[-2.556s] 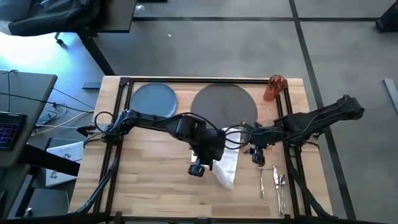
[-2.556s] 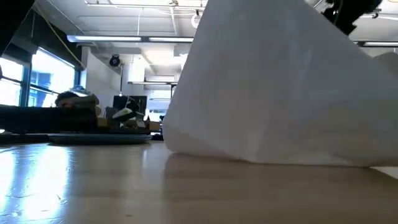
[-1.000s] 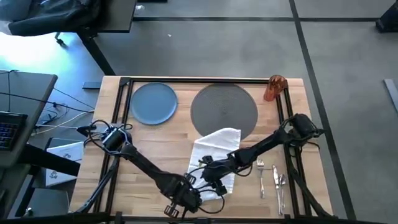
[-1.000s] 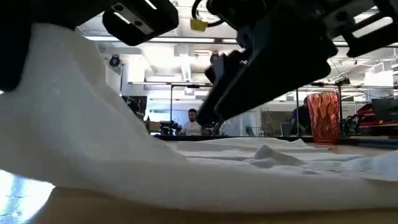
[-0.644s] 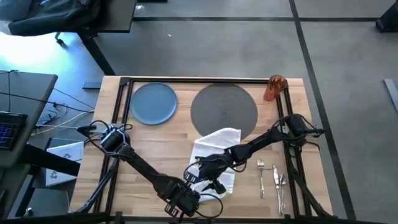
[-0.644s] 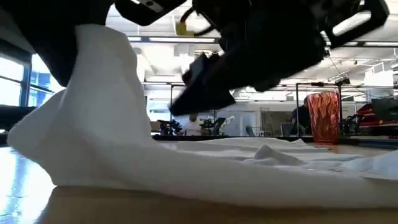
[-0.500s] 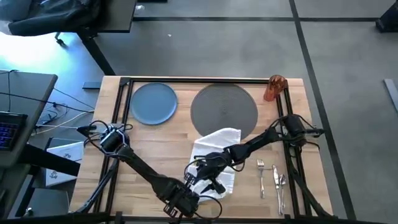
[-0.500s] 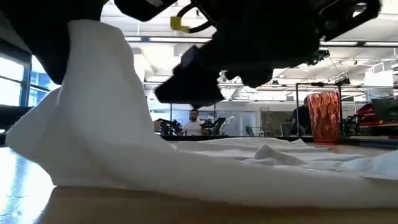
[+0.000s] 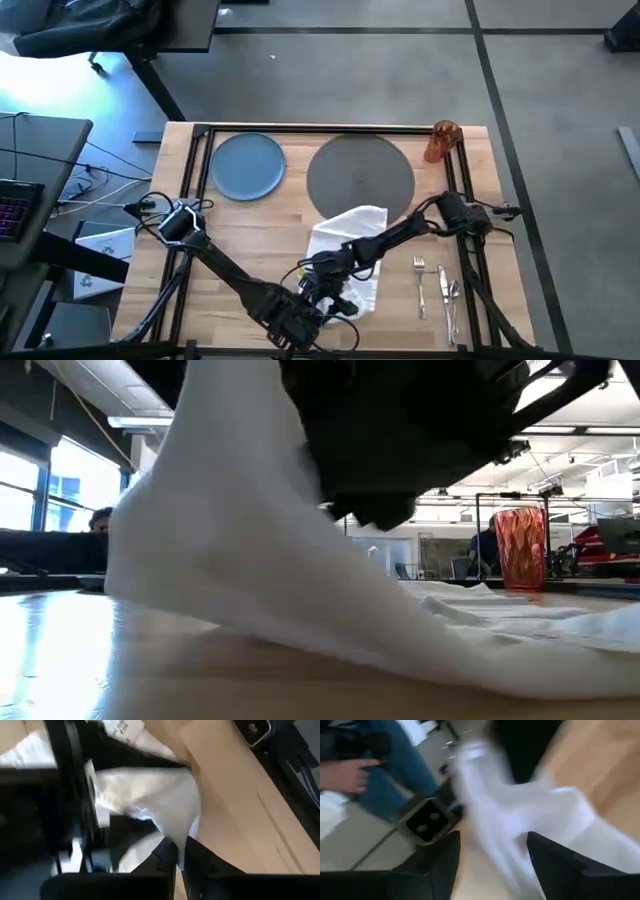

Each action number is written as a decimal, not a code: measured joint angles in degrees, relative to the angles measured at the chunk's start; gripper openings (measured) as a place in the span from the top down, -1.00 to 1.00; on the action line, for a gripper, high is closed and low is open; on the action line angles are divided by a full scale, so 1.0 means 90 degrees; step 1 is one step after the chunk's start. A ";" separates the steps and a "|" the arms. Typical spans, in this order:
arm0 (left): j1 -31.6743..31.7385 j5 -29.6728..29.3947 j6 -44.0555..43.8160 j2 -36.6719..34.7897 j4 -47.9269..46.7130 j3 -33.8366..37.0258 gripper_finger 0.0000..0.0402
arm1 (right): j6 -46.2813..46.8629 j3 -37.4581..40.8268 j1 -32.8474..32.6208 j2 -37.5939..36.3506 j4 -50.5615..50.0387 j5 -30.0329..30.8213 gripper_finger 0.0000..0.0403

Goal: Set table place
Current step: Fold the white table napkin

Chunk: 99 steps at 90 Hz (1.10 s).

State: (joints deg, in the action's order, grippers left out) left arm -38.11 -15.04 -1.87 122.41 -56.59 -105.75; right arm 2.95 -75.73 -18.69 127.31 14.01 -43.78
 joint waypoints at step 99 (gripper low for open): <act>-0.0244 -0.0391 -0.0477 0.0000 0.0280 -0.0041 1.00 | 0.3528 0.0008 -0.1782 -0.1956 -0.5105 0.3890 1.00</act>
State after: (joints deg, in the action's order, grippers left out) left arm -40.30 -18.56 -6.16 122.41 -54.06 -106.13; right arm 34.71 -75.66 -34.72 109.70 -31.94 -8.78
